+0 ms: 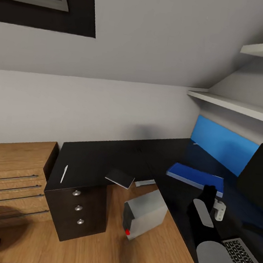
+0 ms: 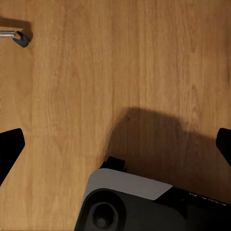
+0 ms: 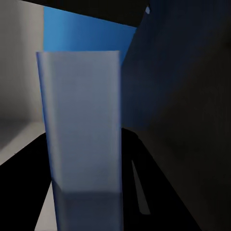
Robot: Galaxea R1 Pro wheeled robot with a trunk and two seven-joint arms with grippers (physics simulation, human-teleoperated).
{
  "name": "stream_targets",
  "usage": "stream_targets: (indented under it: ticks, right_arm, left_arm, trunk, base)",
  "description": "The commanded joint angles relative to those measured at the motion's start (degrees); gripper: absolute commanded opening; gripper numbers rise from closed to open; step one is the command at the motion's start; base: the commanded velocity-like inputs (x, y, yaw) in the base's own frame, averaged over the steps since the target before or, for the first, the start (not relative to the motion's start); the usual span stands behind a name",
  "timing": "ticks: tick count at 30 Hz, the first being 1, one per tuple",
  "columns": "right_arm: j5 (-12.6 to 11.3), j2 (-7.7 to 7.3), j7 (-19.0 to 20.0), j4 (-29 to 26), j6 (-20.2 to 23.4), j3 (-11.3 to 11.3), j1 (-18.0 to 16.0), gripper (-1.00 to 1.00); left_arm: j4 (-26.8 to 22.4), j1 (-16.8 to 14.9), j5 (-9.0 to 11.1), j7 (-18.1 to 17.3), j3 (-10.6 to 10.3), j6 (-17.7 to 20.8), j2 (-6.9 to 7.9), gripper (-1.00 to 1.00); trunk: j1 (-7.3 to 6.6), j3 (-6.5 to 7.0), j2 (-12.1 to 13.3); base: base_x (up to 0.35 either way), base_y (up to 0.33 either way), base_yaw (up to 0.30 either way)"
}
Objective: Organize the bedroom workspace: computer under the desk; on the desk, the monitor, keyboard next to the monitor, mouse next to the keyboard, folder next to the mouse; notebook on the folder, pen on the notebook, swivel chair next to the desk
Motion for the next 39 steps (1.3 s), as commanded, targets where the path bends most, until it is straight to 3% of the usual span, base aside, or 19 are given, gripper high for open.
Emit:
stream_targets:
  ticks: [1, 16, 24, 39]
  right_arm:
    - [-0.01, -0.17, -0.30, -0.06, -0.13, 0.06, -0.04, -1.00]
    - [-0.12, -0.58, -0.59, -0.06, 3.08, -0.02, -0.04, -1.00]
    - [-0.33, -1.34, -0.50, -0.06, 13.44, -0.34, -0.04, -1.00]
    - [-0.52, -1.26, -0.41, -0.12, 14.12, -0.46, -0.04, -1.00]
  left_arm:
    - [-0.01, -0.04, 0.58, 0.38, -0.37, -0.22, 0.05, 1.00]
    - [-0.57, -0.04, 0.65, 0.60, -0.14, -0.15, -0.05, 1.00]
    - [-0.51, -0.04, 0.65, 0.75, -0.19, -0.12, -0.05, 1.00]
    - [-0.54, -0.04, 0.65, 0.78, -0.14, -0.19, -0.05, 1.00]
  trunk:
    - [0.23, -0.26, -0.48]
    - [3.53, -2.96, -6.49]
    - [5.29, -4.39, -9.70]
    - [8.58, -7.09, -15.72]
  base:
    - [0.000, 0.000, 0.000]
    - [0.000, 0.000, 0.000]
    - [0.000, 0.000, 0.000]
    - [0.000, 0.000, 0.000]
